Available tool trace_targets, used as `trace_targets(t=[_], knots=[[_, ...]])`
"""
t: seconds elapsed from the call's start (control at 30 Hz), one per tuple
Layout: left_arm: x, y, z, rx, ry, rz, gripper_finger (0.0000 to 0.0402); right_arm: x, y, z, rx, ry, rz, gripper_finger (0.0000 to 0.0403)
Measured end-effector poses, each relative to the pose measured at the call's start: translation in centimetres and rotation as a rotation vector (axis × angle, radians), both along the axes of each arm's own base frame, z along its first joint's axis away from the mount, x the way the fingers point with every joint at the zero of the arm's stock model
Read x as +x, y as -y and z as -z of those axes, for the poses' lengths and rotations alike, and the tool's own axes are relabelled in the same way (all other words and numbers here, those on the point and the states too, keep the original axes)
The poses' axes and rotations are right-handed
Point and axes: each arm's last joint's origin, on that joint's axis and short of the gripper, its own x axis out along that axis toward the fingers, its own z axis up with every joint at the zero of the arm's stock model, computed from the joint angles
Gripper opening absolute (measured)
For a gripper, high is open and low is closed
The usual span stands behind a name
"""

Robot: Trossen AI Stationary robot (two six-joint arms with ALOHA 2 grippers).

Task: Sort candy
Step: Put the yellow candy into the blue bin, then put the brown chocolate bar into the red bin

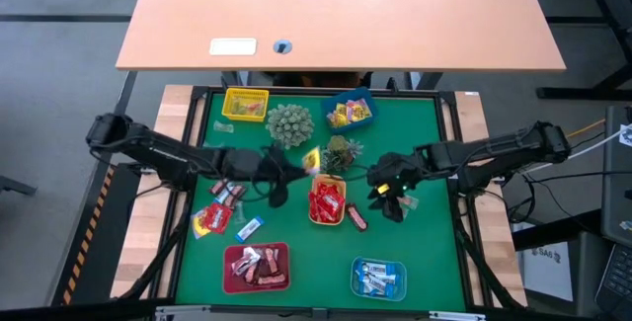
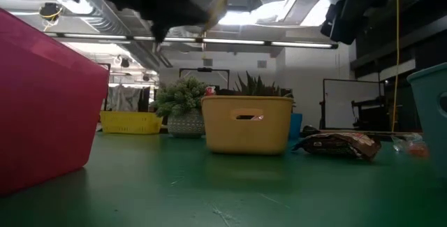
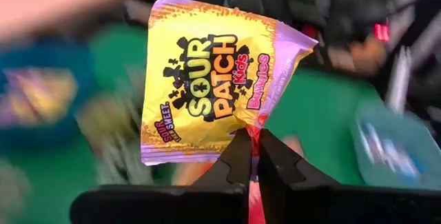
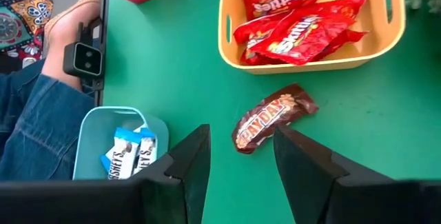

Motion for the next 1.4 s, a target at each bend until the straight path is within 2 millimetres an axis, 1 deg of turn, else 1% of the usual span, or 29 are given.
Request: trace_targets(t=[0.17, 0.3, 0.37, 0.53, 0.7, 0.83, 1.0, 1.27, 1.4], knots=[[1.4, -3.8, -0.6, 0.113, 0.154, -0.118, 0.0, 0.0, 0.0, 0.0, 0.0, 0.0, 0.001, 0.0159], [2.4, -6.9, -0.5, 0.137, 0.23, -0.212, 0.0, 0.0, 0.0, 0.0, -0.001, 0.001, 0.0, 0.0159], [3.3, -8.2, -0.4, 0.139, 0.226, -0.25, 0.0, 0.0, 0.0, 0.0, -0.002, 0.001, -0.001, 0.0159], [6.4, -11.0, -0.2, 0.15, 0.212, -0.312, 0.0, 0.0, 0.0, 0.0, -0.002, 0.001, -0.001, 0.0159], [9.1, -13.9, 1.0, 0.154, 0.177, -0.369, 0.0, 0.0, 0.0, 0.0, -0.002, 0.001, -0.001, 0.0159], [10.4, -15.8, 2.2, 0.154, 0.148, -0.405, 0.0, 0.0, 0.0, 0.0, -0.003, 0.001, -0.001, 0.0159], [10.9, -17.0, 3.1, 0.146, 0.128, -0.43, 0.0006, 0.0, 0.0, 0.0, 0.0, -0.001, 0.002, 0.0159], [10.7, -17.4, 3.3, 0.148, 0.112, -0.439, 0.0077, 0.0, 0.0, 0.0, 0.003, -0.002, 0.002, 0.0159], [10.8, -17.3, 3.3, 0.148, 0.111, -0.435, 0.0102, 0.0, 0.0, 0.0, 0.01, -0.004, -0.002, 0.0159]])
